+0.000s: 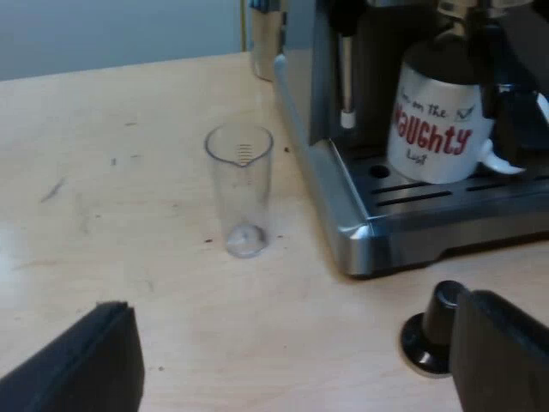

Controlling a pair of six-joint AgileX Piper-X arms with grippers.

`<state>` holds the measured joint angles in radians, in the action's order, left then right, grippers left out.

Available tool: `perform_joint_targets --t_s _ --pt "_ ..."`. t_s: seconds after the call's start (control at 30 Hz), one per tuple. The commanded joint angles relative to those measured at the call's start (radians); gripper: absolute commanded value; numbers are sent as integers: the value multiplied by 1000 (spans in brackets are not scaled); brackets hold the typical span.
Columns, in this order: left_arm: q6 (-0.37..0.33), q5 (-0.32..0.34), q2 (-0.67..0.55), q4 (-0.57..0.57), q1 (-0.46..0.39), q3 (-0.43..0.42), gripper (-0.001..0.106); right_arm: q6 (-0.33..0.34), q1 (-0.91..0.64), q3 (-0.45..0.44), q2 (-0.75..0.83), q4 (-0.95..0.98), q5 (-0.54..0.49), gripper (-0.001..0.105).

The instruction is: Remove mug from coffee machine

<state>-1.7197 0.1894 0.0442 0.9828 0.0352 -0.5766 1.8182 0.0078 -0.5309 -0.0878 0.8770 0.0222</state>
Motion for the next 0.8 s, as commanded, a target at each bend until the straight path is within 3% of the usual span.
perform_joint_targets --t_s 0.03,0.27,0.4,0.6,0.8 --pt "-10 8 31 -24 27 -26 87 64 60 -32 -39 -27 24 62" --pt "-10 15 106 -26 85 -71 87 93 178 -93 -122 -29 24 62" --pt "-10 77 150 -73 102 -91 87 93 218 -127 -164 -37 27 62" --pt "-10 110 198 -106 123 -109 87 93 284 -182 -247 -104 103 62" --pt "-10 154 267 -154 204 -120 87 93 364 -196 -329 -187 121 62"
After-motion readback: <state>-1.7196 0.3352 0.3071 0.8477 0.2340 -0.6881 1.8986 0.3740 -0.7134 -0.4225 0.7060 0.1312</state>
